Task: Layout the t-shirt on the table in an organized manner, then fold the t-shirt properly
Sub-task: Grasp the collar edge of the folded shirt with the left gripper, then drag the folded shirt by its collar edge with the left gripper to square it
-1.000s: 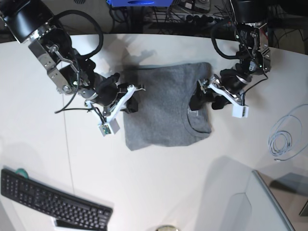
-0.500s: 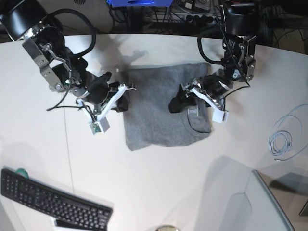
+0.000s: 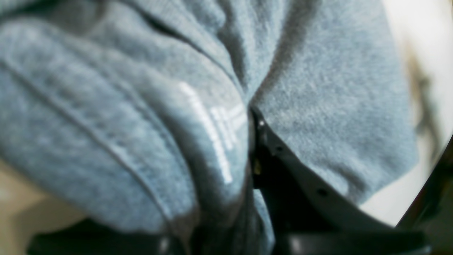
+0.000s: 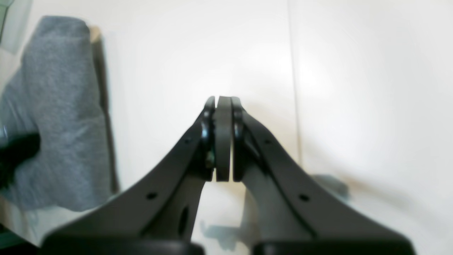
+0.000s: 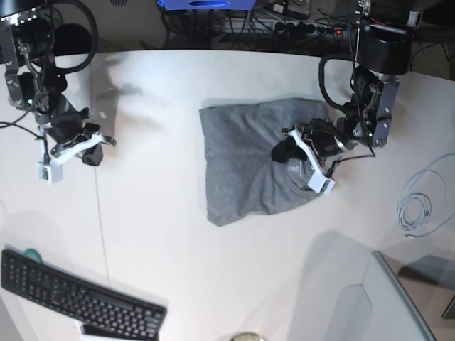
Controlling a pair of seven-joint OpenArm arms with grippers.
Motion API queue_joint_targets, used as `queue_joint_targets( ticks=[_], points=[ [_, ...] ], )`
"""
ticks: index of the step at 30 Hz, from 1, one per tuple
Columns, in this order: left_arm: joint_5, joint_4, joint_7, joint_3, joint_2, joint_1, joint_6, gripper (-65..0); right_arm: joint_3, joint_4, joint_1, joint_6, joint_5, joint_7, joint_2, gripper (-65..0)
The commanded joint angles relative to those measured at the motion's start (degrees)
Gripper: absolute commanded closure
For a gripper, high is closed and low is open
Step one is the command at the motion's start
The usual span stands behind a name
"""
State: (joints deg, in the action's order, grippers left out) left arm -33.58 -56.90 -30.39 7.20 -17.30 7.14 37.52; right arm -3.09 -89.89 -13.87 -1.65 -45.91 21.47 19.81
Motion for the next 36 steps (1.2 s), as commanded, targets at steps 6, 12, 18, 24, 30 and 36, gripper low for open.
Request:
queue_joint_targets(
  ticks=[6,12,18,24,30,36],
  points=[
    [0.22,-0.81,0.99,25.98,-7.36,14.36,0.94,0.0,4.19,-0.97,-0.33,1.61,-0.38,-1.30,0.10,0.0],
    [12.26,-0.99,1.34,47.52,-5.16,24.56,1.12,0.0,5.07,-1.15,-0.68,1.61,-0.46,-1.30,-0.16,0.0],
    [30.99,-0.55,3.71,50.95,2.66,25.17,2.48,0.0,5.07,-1.15,-0.68,1.43,-0.64,-1.30,-0.25,0.0],
    [41.72,4.20,8.28,51.13,9.17,25.61,2.48,0.0,5.16,-1.15,-0.68,1.43,-0.73,-1.30,-1.13,0.0],
    [42.77,6.49,13.47,51.66,11.19,26.31,2.48,0.0,5.16,-0.97,-0.68,1.43,-0.64,-1.30,-1.92,0.0],
    [42.77,6.49,14.08,51.74,11.54,26.49,2.48,0.0,5.16,-0.88,-0.42,1.43,-0.64,-1.30,-1.92,0.0]
  ],
)
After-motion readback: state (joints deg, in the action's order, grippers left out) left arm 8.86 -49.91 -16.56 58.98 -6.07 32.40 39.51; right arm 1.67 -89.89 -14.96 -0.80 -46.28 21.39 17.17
